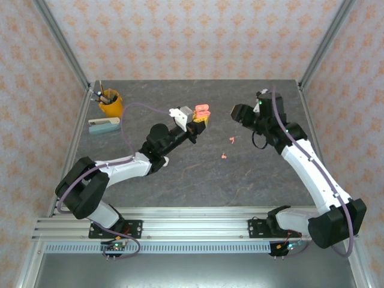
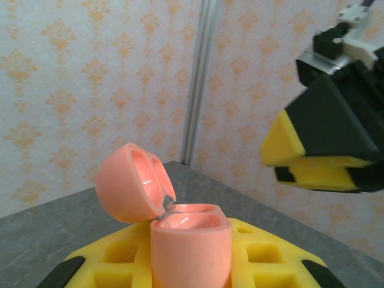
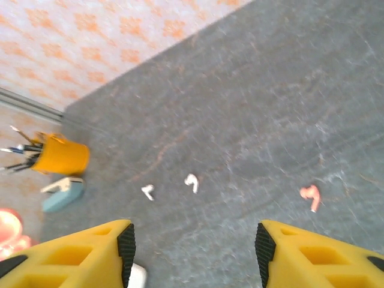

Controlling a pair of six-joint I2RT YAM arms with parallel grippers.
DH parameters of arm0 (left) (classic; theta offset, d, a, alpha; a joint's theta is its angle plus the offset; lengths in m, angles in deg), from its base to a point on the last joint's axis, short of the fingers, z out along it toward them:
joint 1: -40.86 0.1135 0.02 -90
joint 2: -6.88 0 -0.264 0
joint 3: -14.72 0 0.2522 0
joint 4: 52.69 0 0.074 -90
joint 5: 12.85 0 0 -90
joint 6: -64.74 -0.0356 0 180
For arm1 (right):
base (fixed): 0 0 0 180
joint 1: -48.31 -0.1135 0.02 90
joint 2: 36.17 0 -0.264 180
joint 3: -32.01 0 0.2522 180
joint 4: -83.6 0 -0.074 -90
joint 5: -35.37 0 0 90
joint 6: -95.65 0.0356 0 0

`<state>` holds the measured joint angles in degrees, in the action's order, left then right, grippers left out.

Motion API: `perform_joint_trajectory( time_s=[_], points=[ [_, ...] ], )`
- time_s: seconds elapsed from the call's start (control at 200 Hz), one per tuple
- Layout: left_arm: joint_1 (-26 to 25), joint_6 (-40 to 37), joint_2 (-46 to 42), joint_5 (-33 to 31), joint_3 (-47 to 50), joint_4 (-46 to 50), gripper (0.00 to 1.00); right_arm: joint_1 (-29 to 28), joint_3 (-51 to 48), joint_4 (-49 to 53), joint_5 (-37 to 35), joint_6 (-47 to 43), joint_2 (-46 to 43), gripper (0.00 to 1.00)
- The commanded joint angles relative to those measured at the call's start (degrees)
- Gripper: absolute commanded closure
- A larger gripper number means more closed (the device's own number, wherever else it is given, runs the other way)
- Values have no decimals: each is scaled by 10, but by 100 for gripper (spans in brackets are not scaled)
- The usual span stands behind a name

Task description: Insert the wireless bluetooth earbuds into the charging case

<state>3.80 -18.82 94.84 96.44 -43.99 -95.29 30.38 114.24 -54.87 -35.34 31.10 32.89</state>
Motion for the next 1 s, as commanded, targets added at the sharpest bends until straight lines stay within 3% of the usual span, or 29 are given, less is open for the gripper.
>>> perform_joint_trajectory(
  time_s=[0.0, 0.28, 0.996],
  points=[
    [6, 60, 22, 56, -21, -94, 100, 24, 8, -38, 136, -9, 10, 44],
    [18, 147, 75, 131, -66, -168, 100, 40, 0, -143, 296, 19, 8, 48],
    [14, 182, 114, 152, -109, -163, 100, 40, 32, -168, 325, 30, 48, 59]
  ],
)
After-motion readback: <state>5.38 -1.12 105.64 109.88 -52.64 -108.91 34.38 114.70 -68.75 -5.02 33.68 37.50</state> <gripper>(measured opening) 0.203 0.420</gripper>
